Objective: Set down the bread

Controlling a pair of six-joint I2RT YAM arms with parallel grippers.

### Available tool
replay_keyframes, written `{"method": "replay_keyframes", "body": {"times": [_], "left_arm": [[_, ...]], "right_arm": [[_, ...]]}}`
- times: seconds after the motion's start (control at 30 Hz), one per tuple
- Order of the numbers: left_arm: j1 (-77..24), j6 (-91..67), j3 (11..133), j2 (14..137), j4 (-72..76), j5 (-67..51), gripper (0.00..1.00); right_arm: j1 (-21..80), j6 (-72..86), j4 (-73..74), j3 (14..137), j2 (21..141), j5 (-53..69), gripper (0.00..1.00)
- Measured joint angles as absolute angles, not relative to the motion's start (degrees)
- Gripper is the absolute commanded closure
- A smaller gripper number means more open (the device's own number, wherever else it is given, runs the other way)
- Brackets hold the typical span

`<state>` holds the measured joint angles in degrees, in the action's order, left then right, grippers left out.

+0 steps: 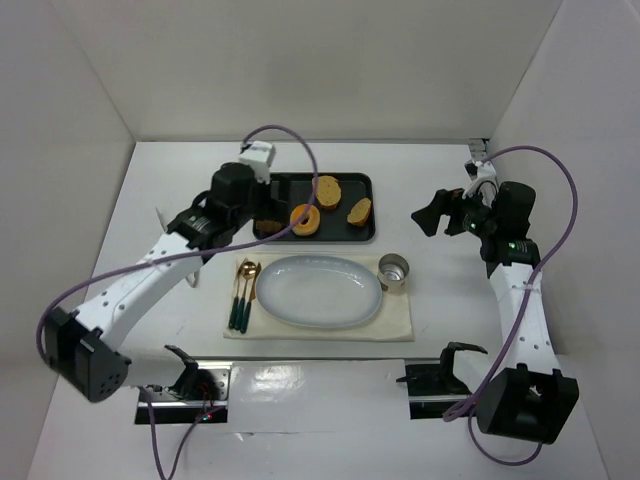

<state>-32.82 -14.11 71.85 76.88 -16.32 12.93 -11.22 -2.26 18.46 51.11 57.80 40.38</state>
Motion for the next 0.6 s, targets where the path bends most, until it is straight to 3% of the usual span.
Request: {"method": "replay_keyframes", "body": {"times": [0.3,0.6], "left_arm": [[-15.94,-22.06,50.35,63.46,-19.77,16.08,0.0],[-10.04,-22.68,47.79,68.79,-22.2,19.55,0.0]], "right_arm": [[-11.22,-2.55,17.3,51.2,56.36,40.8,0.0],[-11.22,-9.21,19.2,51.22,58.76,44.6,0.0]]}}
